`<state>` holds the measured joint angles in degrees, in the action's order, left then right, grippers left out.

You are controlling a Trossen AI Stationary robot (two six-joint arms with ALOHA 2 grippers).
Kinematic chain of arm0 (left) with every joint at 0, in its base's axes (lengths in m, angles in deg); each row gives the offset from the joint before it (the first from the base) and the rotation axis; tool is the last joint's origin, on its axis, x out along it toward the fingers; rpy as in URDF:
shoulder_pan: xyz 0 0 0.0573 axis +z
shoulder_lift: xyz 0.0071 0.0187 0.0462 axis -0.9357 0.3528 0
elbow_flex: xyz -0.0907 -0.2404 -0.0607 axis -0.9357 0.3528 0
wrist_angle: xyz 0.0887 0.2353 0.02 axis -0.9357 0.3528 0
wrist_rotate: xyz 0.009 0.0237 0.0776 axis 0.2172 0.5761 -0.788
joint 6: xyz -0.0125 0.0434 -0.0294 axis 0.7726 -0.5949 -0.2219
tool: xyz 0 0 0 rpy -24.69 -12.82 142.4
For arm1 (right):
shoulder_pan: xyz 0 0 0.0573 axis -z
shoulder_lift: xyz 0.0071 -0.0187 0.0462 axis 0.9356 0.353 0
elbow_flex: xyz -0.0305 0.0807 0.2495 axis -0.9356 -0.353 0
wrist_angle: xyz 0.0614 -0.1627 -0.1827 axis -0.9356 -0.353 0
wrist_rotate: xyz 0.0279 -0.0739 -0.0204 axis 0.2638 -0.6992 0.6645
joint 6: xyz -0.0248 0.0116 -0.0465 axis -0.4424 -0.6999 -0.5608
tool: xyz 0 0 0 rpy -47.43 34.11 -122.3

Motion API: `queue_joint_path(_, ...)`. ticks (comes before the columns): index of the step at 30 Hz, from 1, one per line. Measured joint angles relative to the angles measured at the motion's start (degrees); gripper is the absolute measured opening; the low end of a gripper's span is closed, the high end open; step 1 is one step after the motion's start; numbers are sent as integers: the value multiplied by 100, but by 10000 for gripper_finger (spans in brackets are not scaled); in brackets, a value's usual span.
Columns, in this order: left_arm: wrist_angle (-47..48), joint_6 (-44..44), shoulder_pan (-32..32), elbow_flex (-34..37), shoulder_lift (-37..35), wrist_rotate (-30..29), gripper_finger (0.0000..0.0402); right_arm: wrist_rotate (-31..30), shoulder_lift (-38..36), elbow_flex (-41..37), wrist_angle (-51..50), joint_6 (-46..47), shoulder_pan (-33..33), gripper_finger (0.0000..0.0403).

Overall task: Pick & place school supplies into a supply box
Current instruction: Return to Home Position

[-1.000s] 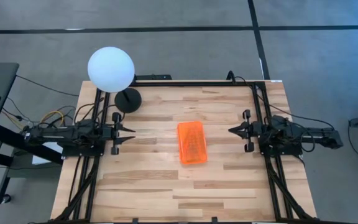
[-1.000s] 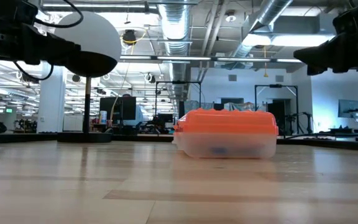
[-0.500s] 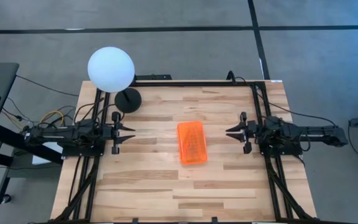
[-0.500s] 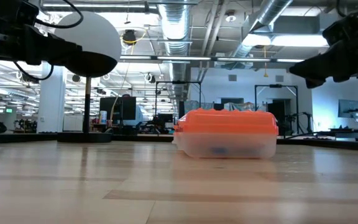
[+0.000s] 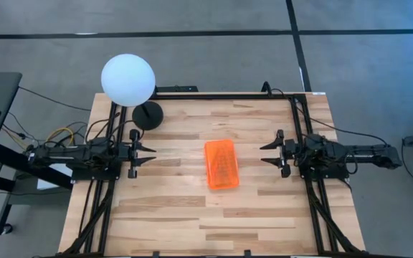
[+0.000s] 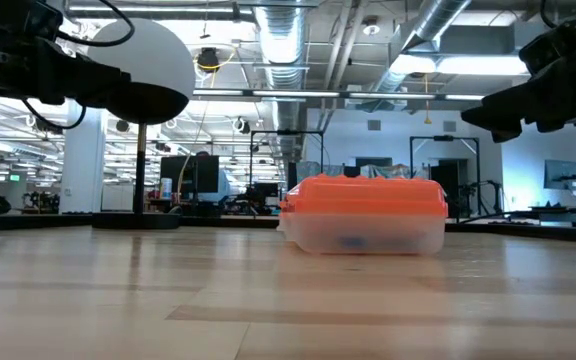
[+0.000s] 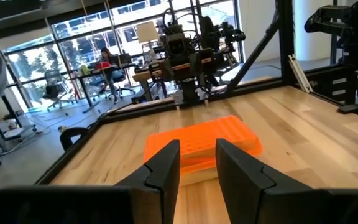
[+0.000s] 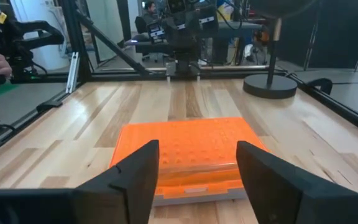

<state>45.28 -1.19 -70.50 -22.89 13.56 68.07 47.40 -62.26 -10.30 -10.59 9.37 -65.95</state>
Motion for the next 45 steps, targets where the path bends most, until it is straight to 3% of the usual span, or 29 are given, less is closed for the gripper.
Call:
queue_joint_path(10, -48, 568, 1, 0, 0, -302, 98, -1, 0, 2, 0, -2, 2, 219)
queue_joint_path(45, -48, 575, 1, 2, 0, -262, 97, -6, 0, 2, 2, -2, 2, 216)
